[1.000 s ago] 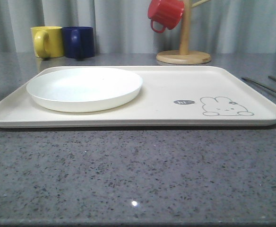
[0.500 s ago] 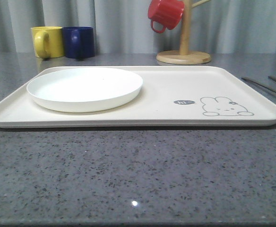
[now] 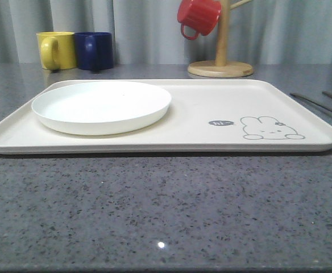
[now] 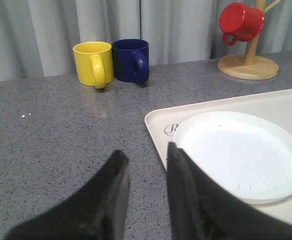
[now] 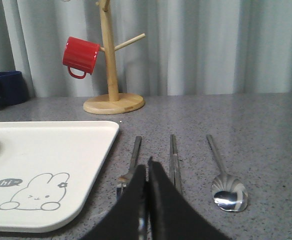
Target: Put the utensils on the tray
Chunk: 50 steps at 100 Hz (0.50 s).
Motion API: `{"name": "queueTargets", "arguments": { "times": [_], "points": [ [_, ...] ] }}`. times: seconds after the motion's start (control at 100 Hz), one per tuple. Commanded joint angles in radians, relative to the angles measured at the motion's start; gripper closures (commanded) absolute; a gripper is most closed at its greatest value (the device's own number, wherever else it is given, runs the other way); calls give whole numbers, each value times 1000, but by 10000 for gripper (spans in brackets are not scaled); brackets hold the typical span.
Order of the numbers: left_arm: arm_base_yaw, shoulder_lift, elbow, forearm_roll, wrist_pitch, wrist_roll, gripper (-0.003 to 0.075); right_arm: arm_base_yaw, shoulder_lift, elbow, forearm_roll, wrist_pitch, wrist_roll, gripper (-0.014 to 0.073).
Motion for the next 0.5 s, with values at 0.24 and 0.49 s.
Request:
{"name": "queueTargets", "arguments": {
  "times": [0.24,0.49],
  "points": [
    [-6,3,-28,-4,-81,0,739,-4,-20,-4,-17,-128,-2,662],
    [-6,3,-28,-4,-81,0,739,-4,49,-201,-17,138,-2,662]
  ]
}}
